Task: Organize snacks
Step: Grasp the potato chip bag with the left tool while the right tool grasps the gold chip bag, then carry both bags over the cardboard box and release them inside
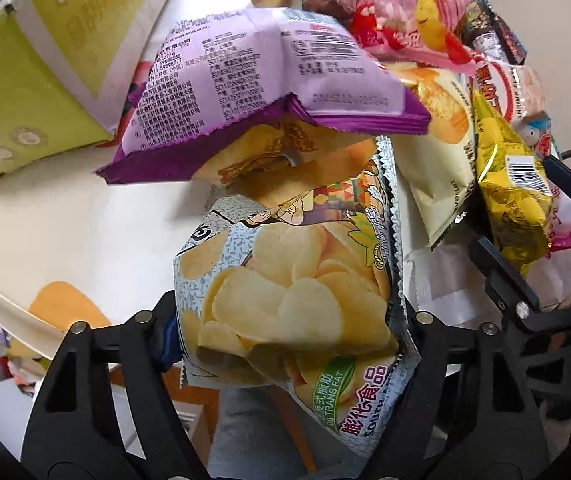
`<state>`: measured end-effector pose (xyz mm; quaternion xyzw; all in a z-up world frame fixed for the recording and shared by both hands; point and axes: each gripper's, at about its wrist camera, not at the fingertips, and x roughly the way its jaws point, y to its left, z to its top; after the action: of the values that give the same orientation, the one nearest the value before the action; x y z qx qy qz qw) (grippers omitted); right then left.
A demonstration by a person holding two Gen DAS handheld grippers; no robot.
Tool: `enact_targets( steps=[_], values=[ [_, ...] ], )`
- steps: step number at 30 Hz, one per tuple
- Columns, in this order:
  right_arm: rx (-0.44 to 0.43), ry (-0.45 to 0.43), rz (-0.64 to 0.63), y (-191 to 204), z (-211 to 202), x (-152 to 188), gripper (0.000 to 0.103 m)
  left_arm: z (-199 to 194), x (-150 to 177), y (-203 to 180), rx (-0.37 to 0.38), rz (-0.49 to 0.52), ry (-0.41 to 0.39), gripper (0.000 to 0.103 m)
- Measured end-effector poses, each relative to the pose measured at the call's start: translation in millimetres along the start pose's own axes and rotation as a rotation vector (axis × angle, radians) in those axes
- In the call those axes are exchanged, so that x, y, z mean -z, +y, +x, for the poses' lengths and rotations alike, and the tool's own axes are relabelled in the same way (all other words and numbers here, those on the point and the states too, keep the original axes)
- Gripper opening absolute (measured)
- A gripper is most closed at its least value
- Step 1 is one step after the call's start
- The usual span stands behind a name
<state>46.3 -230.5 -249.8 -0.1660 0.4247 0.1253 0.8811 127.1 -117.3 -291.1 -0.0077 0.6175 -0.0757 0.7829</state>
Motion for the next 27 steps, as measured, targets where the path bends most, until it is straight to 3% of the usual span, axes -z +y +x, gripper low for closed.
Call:
enact_targets(
  steps=[2, 6, 11, 14, 27],
  values=[
    [0.002, 0.003, 0.002, -0.7, 4.0, -3.5, 0.099, -3.8, 1.5, -2.7, -0.002, 0.013, -0.01, 0.072],
    [-0.005, 0.037, 0.008, 0.1, 15.5, -8.4, 0.073, -14.0, 7.0, -11.5, 0.008, 0.025, -0.027, 0.071],
    [-0.009, 0.024, 0.05, -7.8, 11.0, -7.7, 0.065, -35.6, 18.5, -20.0, 0.011, 0.042, -0.045, 0.071],
    [-0.008, 0.022, 0.067, -12.1, 6.4, -6.7, 0.051, -44.1, 21.2, -21.6, 0.017, 0.048, -0.063, 0.071],
    [0.003, -0.078, 0.124, -22.4, -53.2, -22.3, 0.049, -117.4, 32.9, -26.3, 0.042, 0.044, -0.22, 0.071]
  ],
)
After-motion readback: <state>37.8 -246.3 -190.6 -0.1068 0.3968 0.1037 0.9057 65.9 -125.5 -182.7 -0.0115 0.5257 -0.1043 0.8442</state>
